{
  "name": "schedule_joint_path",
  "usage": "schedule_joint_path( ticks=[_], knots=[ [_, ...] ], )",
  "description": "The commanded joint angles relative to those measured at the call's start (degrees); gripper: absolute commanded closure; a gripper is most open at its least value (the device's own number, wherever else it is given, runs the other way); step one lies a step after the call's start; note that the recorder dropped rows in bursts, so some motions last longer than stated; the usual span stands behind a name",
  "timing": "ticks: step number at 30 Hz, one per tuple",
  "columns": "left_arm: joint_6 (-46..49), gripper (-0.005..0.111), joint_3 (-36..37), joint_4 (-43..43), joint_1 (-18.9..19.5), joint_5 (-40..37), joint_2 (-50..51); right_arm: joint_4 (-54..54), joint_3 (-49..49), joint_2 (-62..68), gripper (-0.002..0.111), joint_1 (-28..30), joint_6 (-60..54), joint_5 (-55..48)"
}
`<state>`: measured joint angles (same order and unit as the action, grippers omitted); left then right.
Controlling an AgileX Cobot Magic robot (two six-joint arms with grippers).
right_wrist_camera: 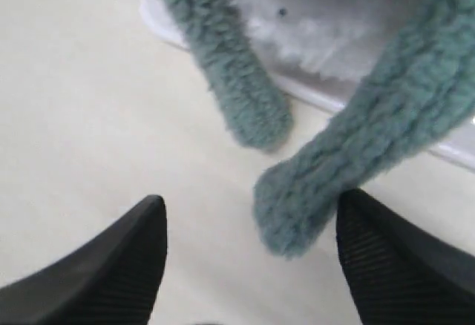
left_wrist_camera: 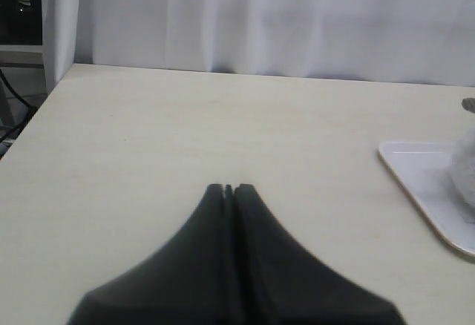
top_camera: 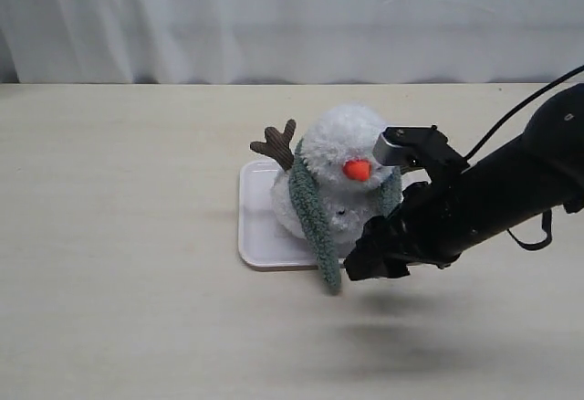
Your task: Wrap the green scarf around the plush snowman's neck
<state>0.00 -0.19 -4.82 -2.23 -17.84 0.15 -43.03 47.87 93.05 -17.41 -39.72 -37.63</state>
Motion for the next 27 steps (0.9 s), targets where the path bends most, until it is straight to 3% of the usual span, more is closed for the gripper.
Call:
schedule_joint_path(
  ticks=[1,4,6,13,19,27],
  knots=[
    [0.0,0.107,0.2,-0.2,-0.4,0.5,-0.2,0.2,-0.1,-5.3,0.046,-0.1,1.9,-13.7],
    [0.0,0.107,0.2,-0.2,-0.4,0.5,-0.2,-0.2,-0.1,-9.5,0.046,-0.1,3.0,-23.4],
    [0.0,0.107,0.2,-0.2,-0.4,0.5,-0.2,-0.2,-0.1,-12.8,0.048,-0.1,3.0,-24.6],
    [0.0,0.107,0.2,-0.2,-0.4,0.5,-0.2,8.6,-0.1,-30.3,0.083,-0.1,7.1,-13.9],
    [0.0,0.107,0.2,-0.1,-0.4,0.5,-0.2,16.0,-0.1,-40.8,0.102,-0.1,10.8,-8.6],
    [0.0,0.107,0.2,-0.1,-0.4,0.5,-0.2,16.9,-0.1,-54.9,0.104,-0.1,10.8,-3.6]
  ],
)
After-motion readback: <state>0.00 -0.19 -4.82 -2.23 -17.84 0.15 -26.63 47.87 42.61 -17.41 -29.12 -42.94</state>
